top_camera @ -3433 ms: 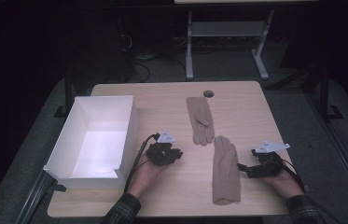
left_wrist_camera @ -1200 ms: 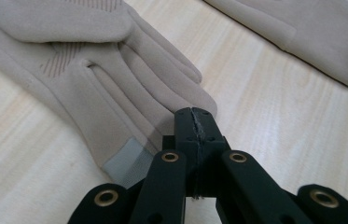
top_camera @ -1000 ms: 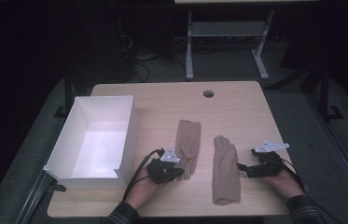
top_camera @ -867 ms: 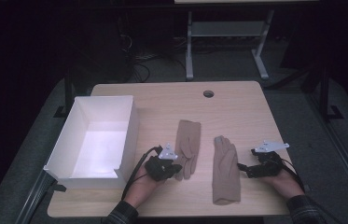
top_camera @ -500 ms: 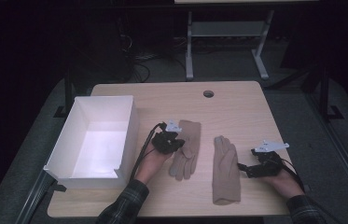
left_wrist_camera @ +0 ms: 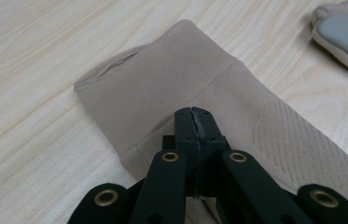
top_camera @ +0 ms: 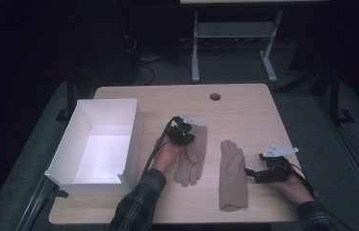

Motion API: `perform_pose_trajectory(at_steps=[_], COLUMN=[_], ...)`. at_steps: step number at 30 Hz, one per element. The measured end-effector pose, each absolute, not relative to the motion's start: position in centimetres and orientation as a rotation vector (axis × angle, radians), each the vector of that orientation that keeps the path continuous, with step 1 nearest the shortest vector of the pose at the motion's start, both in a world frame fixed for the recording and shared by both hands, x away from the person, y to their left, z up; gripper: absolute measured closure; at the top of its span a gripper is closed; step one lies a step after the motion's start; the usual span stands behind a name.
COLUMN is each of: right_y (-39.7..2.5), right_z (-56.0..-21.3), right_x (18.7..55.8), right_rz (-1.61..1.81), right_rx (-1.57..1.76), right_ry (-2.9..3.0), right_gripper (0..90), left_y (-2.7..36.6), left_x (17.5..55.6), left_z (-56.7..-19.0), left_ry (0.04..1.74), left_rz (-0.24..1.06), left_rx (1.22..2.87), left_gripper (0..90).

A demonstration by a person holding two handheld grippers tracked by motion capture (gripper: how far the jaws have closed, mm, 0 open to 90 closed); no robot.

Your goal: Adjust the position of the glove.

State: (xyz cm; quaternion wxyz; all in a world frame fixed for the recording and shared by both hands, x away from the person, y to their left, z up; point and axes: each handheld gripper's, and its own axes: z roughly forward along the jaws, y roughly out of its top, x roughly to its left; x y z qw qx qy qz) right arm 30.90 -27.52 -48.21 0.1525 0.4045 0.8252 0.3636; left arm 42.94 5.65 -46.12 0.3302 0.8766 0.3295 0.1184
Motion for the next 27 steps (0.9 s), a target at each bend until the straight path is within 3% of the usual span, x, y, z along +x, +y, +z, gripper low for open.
perform_pose_trajectory(at_steps=[16, 27], right_y=[-27.6, -27.6], right_z=[-48.2, -48.2], right_x=[31.0, 31.0], right_rz=[1.046, 1.047], right_rx=[1.149, 1.152], right_ry=[2.373, 2.373], right_gripper=[14.2, 14.2], left_y=[10.0, 9.6], left_x=[40.5, 32.7], left_z=[-45.6, -43.6], left_ry=[1.044, 0.821], left_rz=[0.389, 0.277], left_rx=[2.277, 2.314], left_gripper=[89.7, 89.4])
